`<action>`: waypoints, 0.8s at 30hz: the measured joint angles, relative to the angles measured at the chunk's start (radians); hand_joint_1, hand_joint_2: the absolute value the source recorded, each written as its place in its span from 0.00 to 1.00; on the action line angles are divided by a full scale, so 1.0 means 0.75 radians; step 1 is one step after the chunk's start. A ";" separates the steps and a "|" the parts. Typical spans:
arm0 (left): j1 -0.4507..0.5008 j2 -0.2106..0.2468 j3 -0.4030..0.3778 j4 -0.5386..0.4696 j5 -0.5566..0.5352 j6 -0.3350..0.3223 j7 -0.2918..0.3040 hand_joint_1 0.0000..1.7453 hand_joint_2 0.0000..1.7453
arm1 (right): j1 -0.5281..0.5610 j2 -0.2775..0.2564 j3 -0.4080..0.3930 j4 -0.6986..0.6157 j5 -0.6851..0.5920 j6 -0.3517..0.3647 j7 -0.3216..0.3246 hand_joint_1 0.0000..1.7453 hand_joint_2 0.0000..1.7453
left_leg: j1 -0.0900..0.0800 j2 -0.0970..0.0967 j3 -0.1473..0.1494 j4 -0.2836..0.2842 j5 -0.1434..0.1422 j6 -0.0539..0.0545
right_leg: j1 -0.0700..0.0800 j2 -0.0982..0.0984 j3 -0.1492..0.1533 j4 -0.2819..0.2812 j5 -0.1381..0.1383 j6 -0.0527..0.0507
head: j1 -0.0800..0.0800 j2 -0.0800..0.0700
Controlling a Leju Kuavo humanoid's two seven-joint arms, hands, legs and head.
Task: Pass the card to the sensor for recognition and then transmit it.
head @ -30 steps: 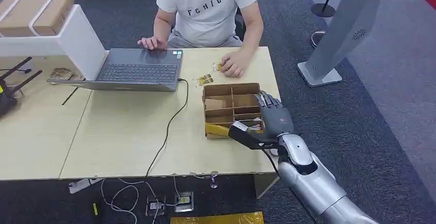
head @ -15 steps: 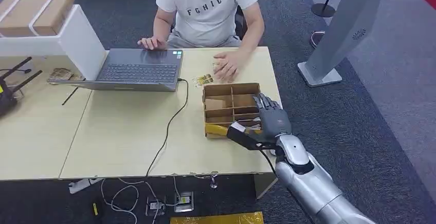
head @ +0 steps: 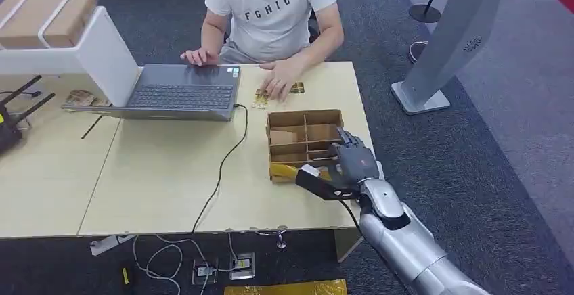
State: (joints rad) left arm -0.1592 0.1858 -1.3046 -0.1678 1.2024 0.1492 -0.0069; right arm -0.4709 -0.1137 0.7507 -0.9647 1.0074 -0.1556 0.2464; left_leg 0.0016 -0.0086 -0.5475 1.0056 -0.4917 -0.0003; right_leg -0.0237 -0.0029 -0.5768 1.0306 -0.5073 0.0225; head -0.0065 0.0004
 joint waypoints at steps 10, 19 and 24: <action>-0.001 0.000 -0.001 0.000 -0.001 0.002 0.001 0.00 0.00 | 0.012 0.061 -0.001 0.033 -0.117 -0.031 -0.055 1.00 1.00 | 0.000 0.003 0.001 0.000 0.000 0.000 | 0.000 0.004 0.000 0.000 0.000 0.000 | -0.001 0.000; -0.001 0.000 -0.001 0.000 0.001 0.003 0.001 0.00 0.00 | 0.013 0.078 -0.001 0.050 -0.131 -0.026 -0.059 1.00 1.00 | 0.000 0.004 0.001 0.000 0.000 0.000 | 0.000 0.004 0.000 0.000 0.001 -0.001 | -0.001 0.000; -0.001 0.000 -0.001 0.000 0.002 0.003 0.001 0.00 0.00 | 0.013 0.081 -0.001 0.051 -0.134 -0.031 -0.059 1.00 1.00 | 0.000 0.004 0.001 0.000 0.000 -0.001 | 0.000 0.004 0.000 0.000 0.001 -0.001 | -0.001 0.000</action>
State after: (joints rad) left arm -0.1597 0.1858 -1.3050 -0.1679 1.2036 0.1514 -0.0061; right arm -0.4612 -0.0530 0.7500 -0.9266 0.9068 -0.1793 0.2022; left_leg 0.0020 -0.0057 -0.5465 1.0055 -0.4919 -0.0008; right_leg -0.0233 0.0001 -0.5768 1.0306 -0.5068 0.0218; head -0.0069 0.0004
